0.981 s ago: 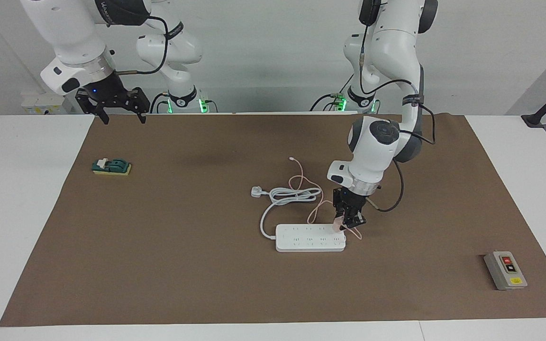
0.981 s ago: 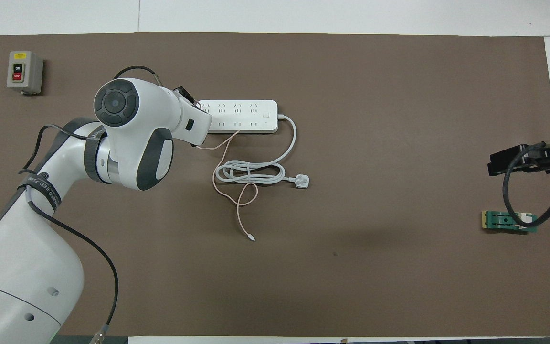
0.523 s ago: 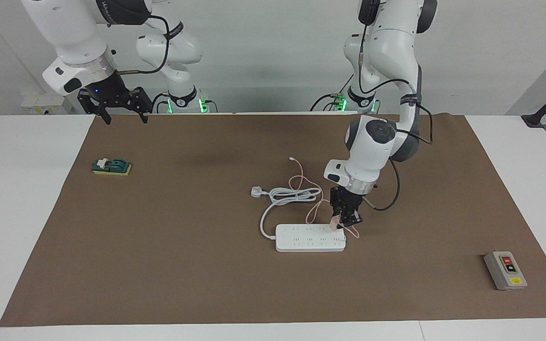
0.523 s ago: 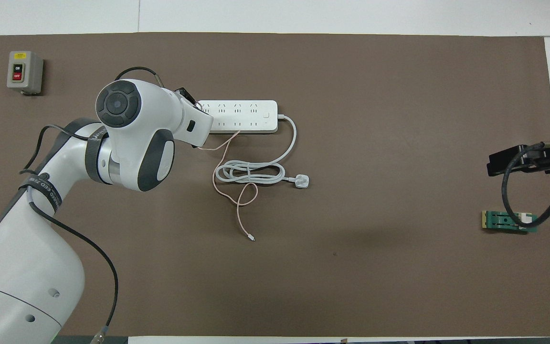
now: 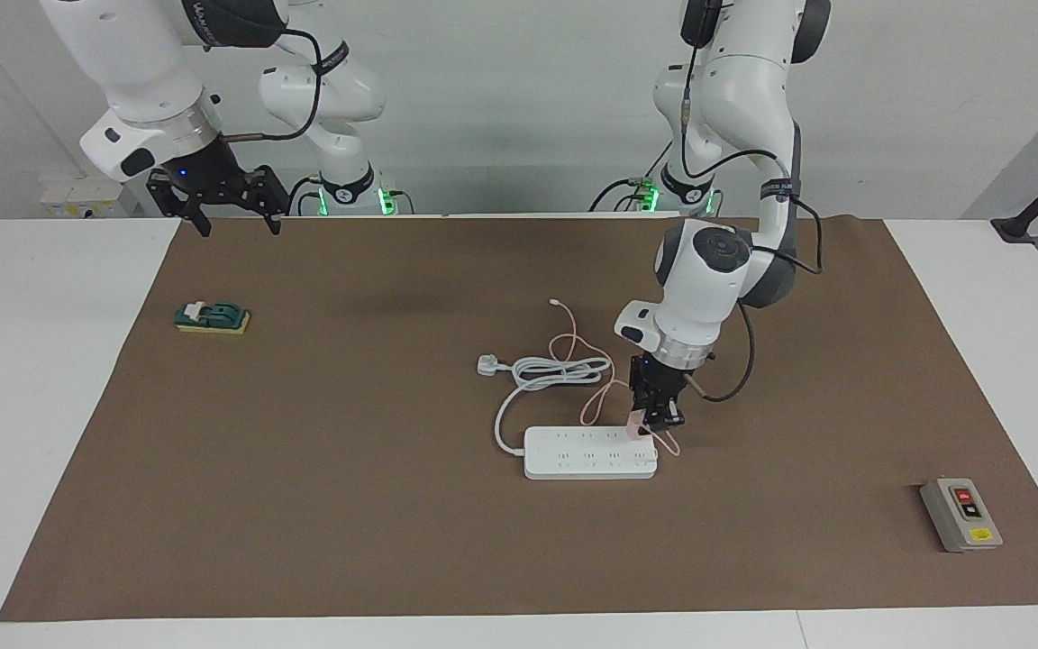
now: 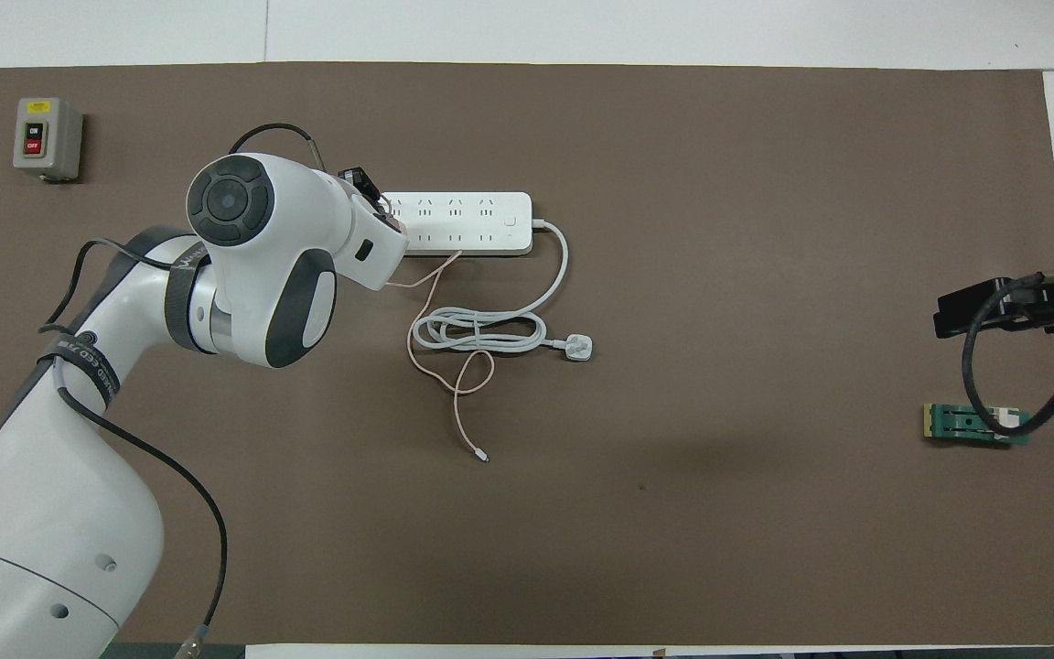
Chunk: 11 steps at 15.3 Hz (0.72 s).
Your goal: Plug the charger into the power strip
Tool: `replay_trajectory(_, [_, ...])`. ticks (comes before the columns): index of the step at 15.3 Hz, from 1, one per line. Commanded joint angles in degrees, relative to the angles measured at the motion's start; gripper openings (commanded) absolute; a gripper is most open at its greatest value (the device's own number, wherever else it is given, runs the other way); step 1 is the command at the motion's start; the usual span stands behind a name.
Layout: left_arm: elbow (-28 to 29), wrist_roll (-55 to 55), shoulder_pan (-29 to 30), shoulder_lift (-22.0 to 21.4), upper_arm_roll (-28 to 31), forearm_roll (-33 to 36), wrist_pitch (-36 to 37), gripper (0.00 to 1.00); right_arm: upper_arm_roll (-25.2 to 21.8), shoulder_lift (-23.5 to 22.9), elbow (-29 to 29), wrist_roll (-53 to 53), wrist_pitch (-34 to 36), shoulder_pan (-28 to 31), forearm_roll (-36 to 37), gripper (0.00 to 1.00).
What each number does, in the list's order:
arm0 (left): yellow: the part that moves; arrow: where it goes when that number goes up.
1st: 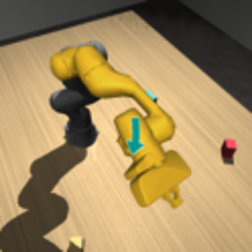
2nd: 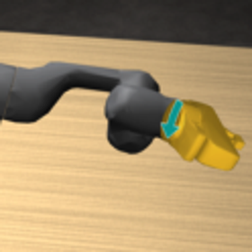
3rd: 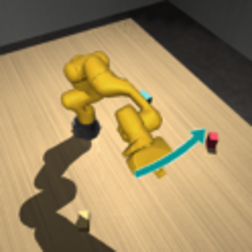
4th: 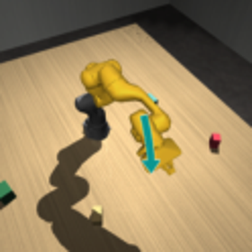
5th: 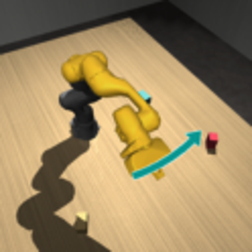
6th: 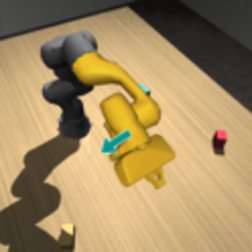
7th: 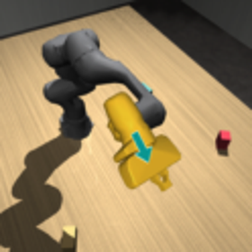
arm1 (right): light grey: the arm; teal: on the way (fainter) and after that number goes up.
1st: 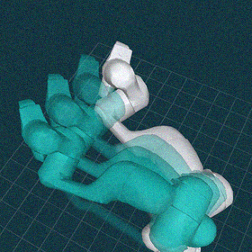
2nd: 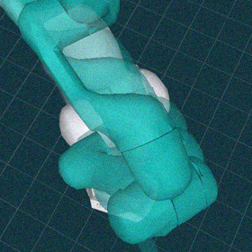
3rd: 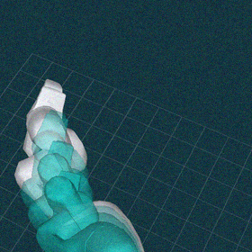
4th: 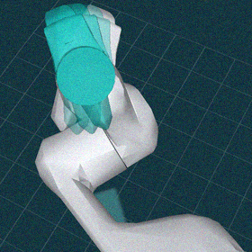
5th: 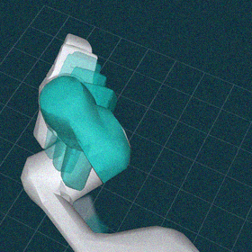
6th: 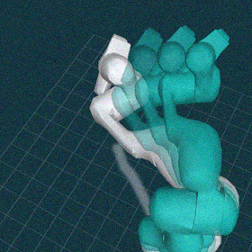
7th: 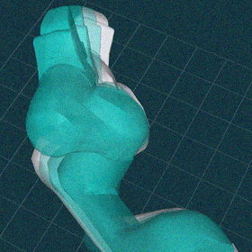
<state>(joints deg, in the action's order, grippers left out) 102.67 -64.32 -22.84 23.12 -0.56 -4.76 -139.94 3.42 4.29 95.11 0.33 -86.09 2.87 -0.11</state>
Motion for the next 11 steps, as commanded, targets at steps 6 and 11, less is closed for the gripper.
replay_trajectory(6, [2.53,1.91,-0.45,0.87,0.48,0.45,1.51,0.0,0.45,0.19,-0.28,0.55,0.92,0.91,-1.03,1.0])
replay_trajectory(11, [1.4,3.94,-0.19,0.95,0.48,0.1,5.55,0.0,0.45,0.19,-0.28,0.55,0.92,0.91,-1.03,1.0])
